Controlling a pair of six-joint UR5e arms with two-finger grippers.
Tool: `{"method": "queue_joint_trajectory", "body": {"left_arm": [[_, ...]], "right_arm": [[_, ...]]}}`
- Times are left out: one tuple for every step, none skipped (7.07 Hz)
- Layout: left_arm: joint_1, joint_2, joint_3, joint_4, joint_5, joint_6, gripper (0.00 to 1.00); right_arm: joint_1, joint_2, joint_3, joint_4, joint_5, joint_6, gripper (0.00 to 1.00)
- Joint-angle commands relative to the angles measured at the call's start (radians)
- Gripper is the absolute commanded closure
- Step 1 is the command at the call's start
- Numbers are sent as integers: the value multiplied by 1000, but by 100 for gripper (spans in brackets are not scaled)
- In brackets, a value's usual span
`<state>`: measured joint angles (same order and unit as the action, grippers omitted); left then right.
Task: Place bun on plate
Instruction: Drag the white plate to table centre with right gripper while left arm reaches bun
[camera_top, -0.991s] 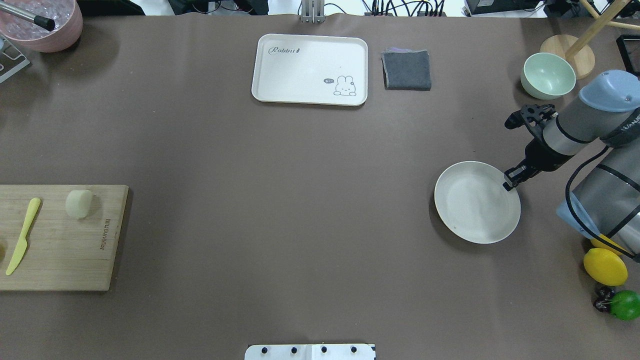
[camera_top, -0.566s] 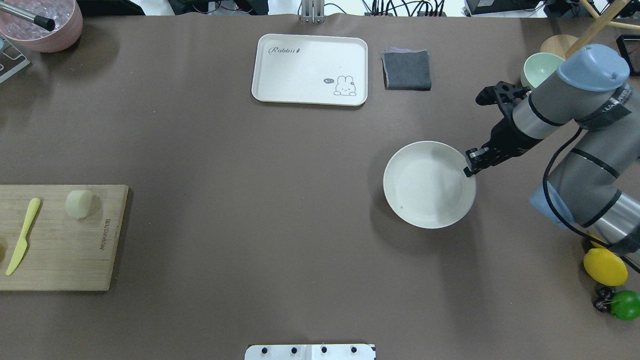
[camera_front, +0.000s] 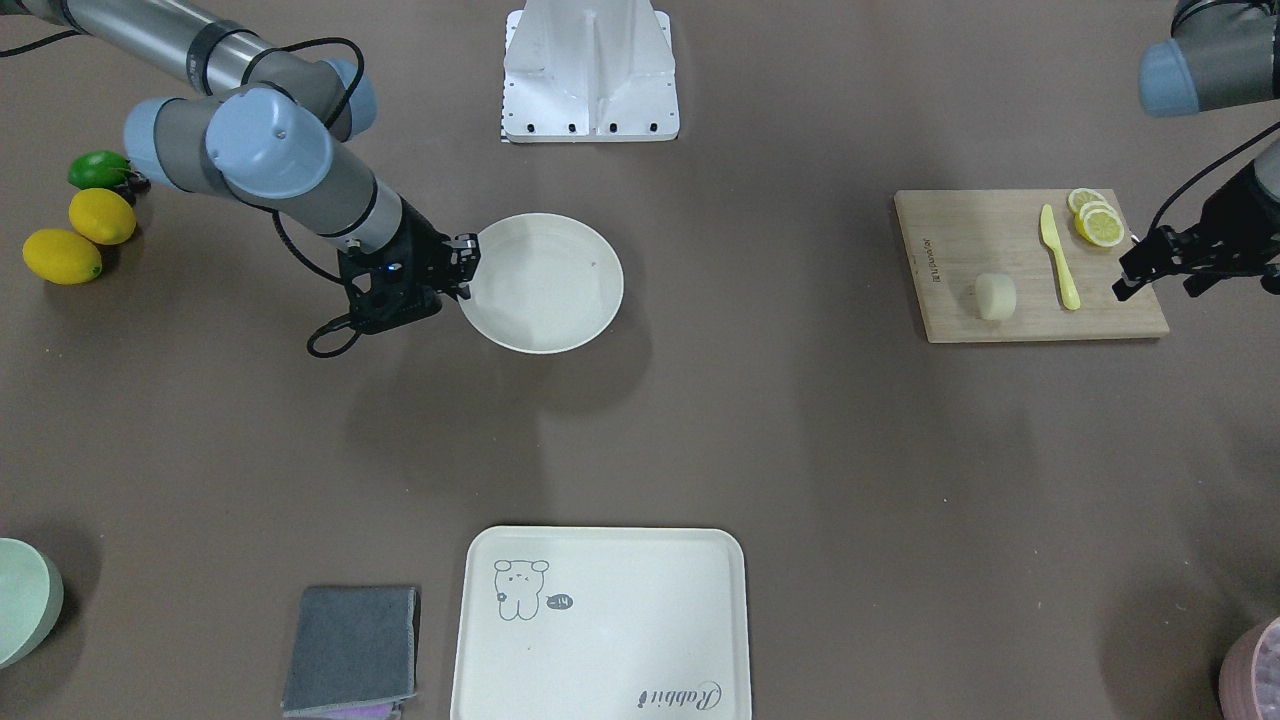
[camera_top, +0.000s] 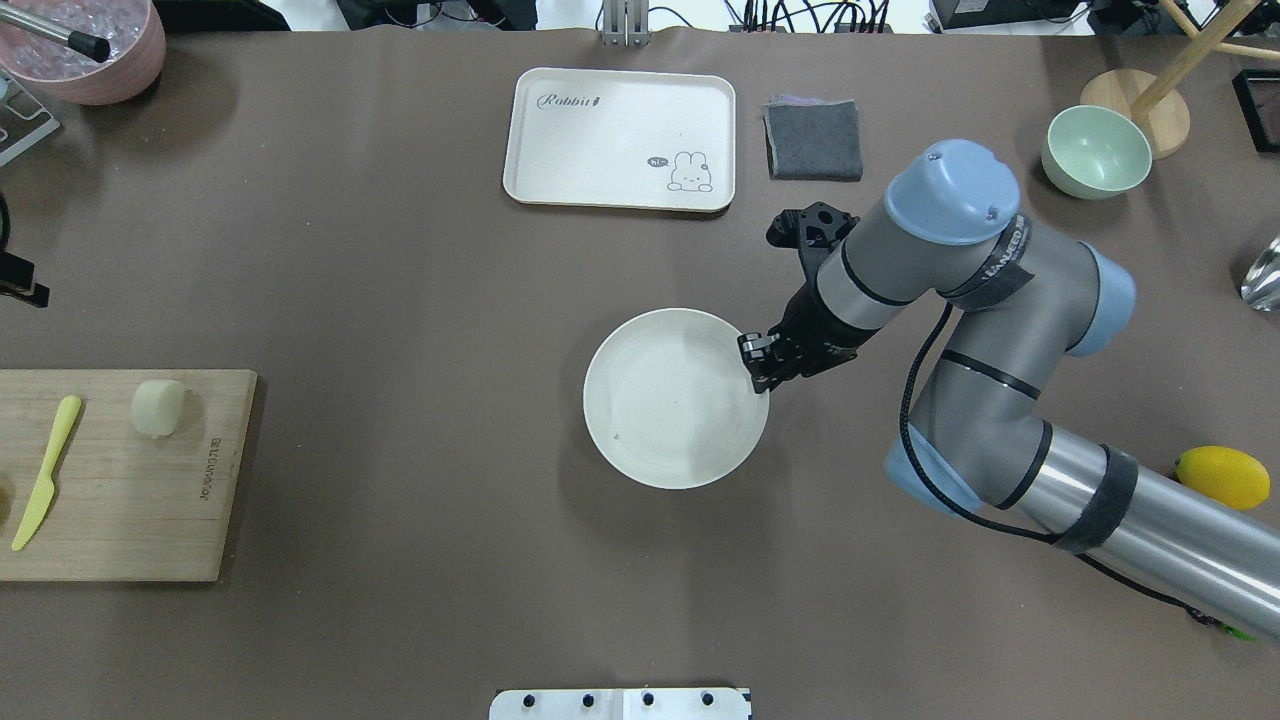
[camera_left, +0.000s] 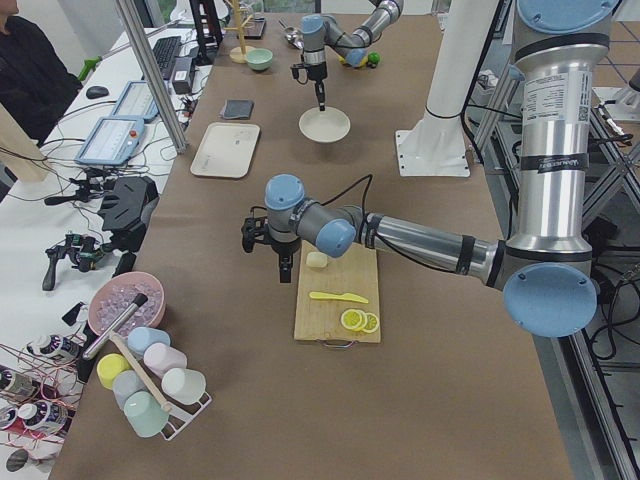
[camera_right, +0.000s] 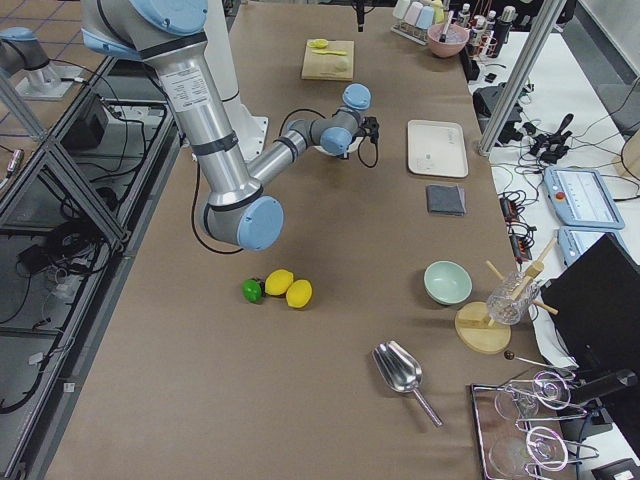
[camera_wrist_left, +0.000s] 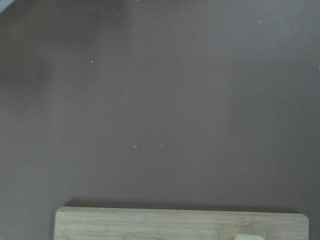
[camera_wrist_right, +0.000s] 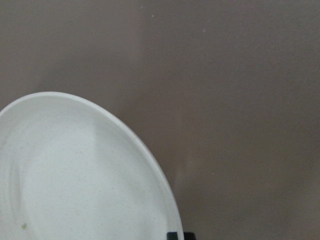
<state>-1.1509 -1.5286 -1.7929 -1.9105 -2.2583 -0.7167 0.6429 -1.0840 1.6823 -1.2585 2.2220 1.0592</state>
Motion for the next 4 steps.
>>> {"method": "queue_joint_trajectory", "body": {"left_arm": [[147,2,9,-67,87,-165,2],[199,-10,12,-67,121,-208,2],[224,-15,10,-68,129,-230,2],[256,-54,17,-65,131,-291,3]], "right_arm": [[-58,68,-63,1,-85,59,100],[-72,117,-126,22,-91,88,100],[-78,111,-183,128,-91,117,100],[-77,108,-199,157,-90,130,100]]}}
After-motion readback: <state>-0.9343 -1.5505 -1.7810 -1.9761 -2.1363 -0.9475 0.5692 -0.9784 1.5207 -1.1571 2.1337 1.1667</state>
